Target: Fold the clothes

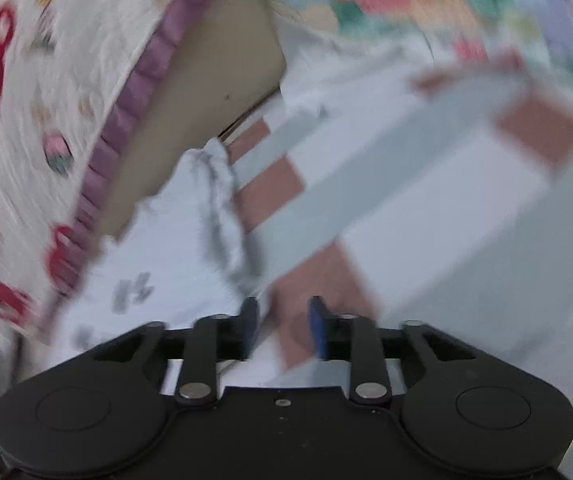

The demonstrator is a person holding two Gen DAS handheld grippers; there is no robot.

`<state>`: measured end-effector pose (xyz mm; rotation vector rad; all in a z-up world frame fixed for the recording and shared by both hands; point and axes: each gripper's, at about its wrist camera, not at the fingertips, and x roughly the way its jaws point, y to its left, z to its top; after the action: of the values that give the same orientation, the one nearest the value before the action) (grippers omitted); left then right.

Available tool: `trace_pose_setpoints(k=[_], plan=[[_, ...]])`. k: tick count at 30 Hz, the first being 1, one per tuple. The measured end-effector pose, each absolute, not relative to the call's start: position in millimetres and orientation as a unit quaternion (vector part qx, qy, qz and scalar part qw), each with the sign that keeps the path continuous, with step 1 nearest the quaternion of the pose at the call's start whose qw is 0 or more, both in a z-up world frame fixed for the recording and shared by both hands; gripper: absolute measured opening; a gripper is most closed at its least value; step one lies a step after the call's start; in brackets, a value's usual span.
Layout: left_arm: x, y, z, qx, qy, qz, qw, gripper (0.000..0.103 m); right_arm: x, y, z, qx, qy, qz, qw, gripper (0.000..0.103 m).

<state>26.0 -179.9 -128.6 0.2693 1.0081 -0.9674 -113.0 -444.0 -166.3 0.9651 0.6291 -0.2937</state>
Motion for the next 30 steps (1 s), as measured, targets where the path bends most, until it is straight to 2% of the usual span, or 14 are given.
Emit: trace_pose_setpoints(k=[2,5,8,11,13,15,17,19,24,27,30], plan=[[27.3,-178.4,-133.0,0.111,0.467,-0.44,0.759,0.057,-112.2,-437.1,-173.6,0.484,0.298,-0.122,0.814,0.047],[29.3,-171.0,-137.1,0.089,0.472,-0.435,0.762,0.057,-100.2,-422.8,-173.2,0.461,0.303,-0.103,0.828,0.054],[36.3,-164.3,-136.9,0.064,0.473,-0.434,0.764,0.057,-81.0,-412.6,-170.4,0.419,0.296,-0.092,0.853,0.068],[42.6,-157.8,-134.8,0.058,0.466,-0.425,0.774,0.057,-63.3,-412.9,-172.1,0.413,0.27,-0.111,0.863,0.068],[45.7,-154.6,-134.3,0.06,0.459,-0.413,0.784,0.058,-49.9,-414.8,-173.0,0.423,0.268,-0.115,0.858,0.061],[43.2,-155.1,-134.3,0.103,0.438,-0.395,0.801,0.06,-38.6,-418.2,-175.0,0.434,0.288,-0.103,0.848,0.014],[40.4,-155.4,-133.9,0.142,0.42,-0.382,0.811,0.06,-37.1,-422.2,-173.8,0.45,0.289,-0.096,0.84,0.014],[43.7,-150.0,-132.7,0.126,0.431,-0.388,0.805,0.06,-45.3,-425.6,-163.2,0.461,0.259,-0.091,0.844,0.013],[62.1,-137.4,-133.5,0.05,0.498,-0.406,0.764,0.062,-40.0,-417.7,-130.3,0.423,0.242,-0.046,0.872,0.013],[82.9,-114.5,-134.8,-0.038,0.562,-0.401,0.722,0.062,-28.3,-409.0,-110.4,0.395,0.239,-0.012,0.887,0.013],[99.4,-73.8,-120.0,-0.081,0.553,-0.377,0.739,0.062,-4.2,-395.5,-89.0,0.38,0.233,0.03,0.895,0.013]])
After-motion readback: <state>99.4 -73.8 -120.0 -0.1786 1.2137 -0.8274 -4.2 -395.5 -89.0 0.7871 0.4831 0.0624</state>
